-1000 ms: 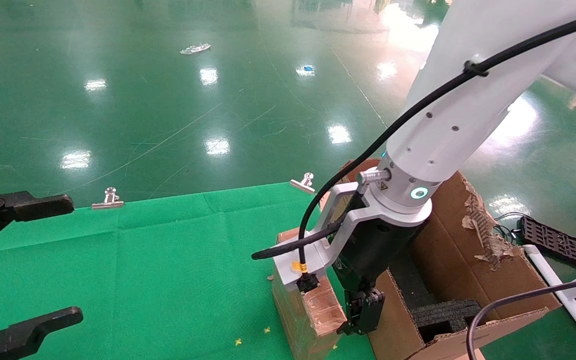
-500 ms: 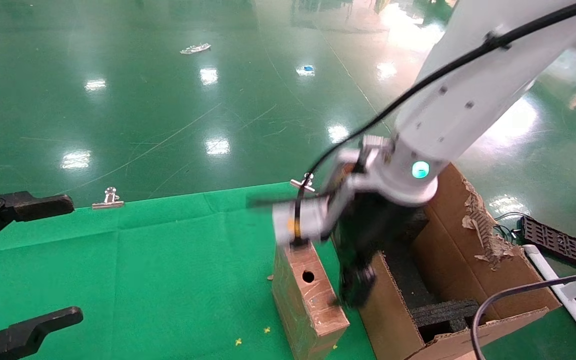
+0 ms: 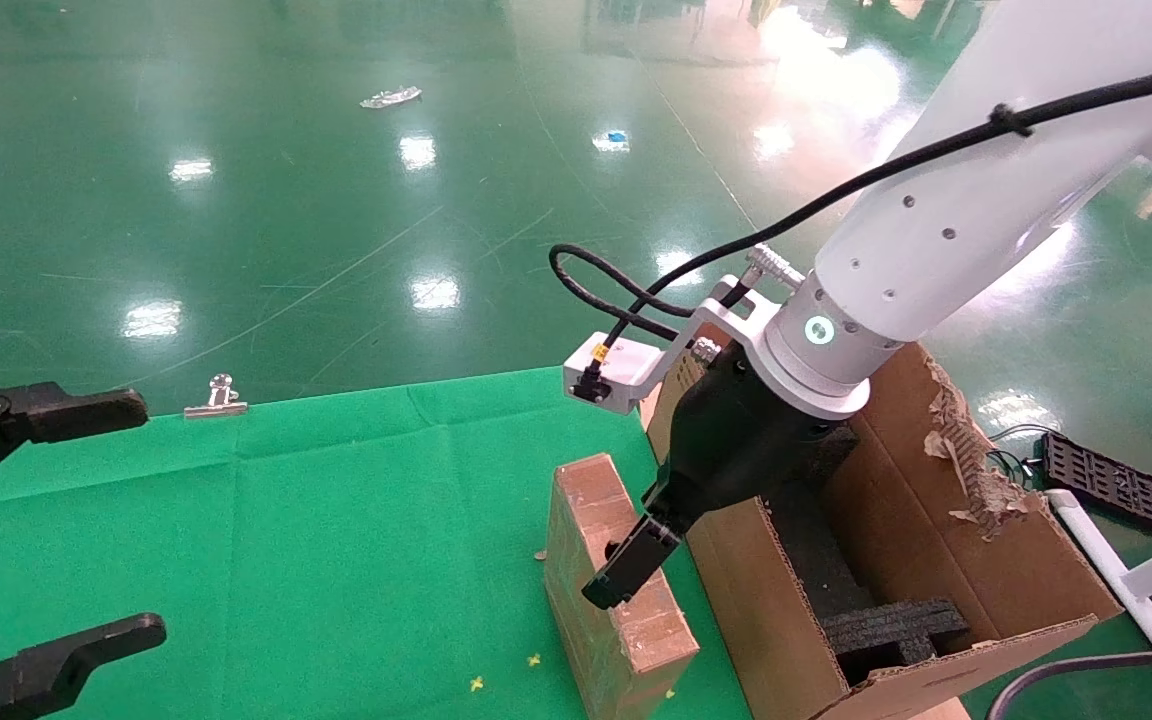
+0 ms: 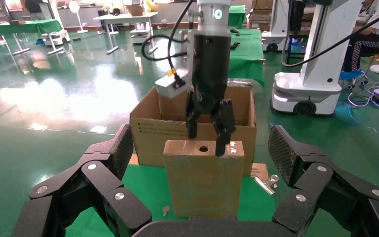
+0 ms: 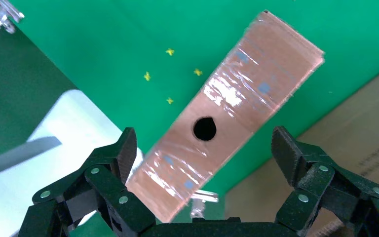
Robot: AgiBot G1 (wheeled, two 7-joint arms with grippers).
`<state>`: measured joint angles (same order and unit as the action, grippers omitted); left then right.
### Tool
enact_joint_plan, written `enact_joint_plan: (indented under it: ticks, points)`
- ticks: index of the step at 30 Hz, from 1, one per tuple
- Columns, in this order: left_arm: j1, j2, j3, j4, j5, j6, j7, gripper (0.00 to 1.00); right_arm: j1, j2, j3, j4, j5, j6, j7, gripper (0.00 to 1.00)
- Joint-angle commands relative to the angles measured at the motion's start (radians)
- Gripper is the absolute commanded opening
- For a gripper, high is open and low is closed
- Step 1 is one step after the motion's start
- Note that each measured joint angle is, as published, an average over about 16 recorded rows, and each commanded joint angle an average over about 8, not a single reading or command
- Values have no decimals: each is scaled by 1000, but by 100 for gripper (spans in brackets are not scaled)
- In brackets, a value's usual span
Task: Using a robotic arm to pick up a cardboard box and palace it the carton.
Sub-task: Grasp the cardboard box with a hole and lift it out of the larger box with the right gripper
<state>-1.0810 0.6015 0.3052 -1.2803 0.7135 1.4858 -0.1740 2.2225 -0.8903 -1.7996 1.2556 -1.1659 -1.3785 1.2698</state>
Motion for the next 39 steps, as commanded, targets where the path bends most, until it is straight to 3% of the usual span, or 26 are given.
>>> enact_joint_plan:
  ticks: [1, 5, 7, 10, 13, 15, 18, 21, 39]
  points:
    - [0, 0, 0, 0, 0, 0, 0, 100, -20, -3, 0, -22, 19, 3, 1, 100]
    - [0, 0, 0, 0, 0, 0, 0, 100, -50, -21, -15, -35, 4, 18, 8, 100]
    - [0, 0, 0, 0, 0, 0, 0, 100, -60, -31, -23, -34, -9, 24, 15, 89]
    - [0, 0, 0, 0, 0, 0, 0, 97, -67, -42, -35, -21, -33, 31, 27, 52]
    - [0, 0, 1, 0, 0, 0, 0, 71, -65, -47, -45, 1, -58, 37, 45, 15]
    - [0, 0, 1, 0, 0, 0, 0, 48, -61, -48, -51, 18, -74, 39, 59, 1]
    - [0, 0, 1, 0, -1, 0, 0, 13, -54, -45, -57, 43, -90, 40, 78, 0]
    - [0, 0, 1, 0, -1, 0, 0, 1, -48, -41, -63, 62, -103, 39, 90, 0]
    - [0, -1, 2, 0, -1, -1, 1, 0, -43, -23, -72, 81, -140, 50, 82, 0]
